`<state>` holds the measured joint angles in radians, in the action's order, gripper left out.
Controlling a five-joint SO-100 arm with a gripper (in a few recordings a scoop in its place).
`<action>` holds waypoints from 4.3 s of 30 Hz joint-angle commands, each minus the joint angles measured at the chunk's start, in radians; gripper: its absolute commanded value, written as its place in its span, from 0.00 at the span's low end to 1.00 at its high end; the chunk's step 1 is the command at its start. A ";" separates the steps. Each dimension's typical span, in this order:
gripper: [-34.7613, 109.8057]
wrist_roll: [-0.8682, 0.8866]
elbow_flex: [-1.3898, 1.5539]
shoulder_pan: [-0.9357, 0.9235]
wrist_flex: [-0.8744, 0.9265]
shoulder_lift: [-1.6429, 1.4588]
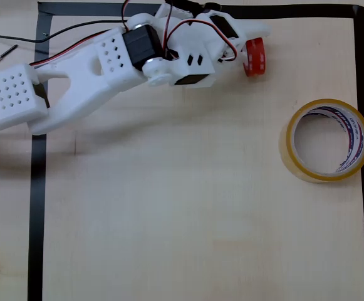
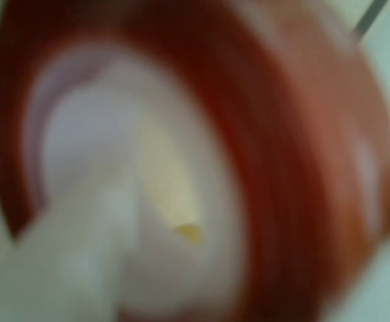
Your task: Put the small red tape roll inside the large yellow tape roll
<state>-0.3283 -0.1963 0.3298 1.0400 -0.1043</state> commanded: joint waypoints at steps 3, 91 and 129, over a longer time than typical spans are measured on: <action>0.24 0.000 -0.044 -0.025 -0.055 -0.060; 0.35 0.054 -0.048 -0.299 -0.537 -0.117; 0.24 0.054 -0.046 -0.268 -0.686 -0.218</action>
<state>-0.2807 -0.1534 0.0506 0.5139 -0.1933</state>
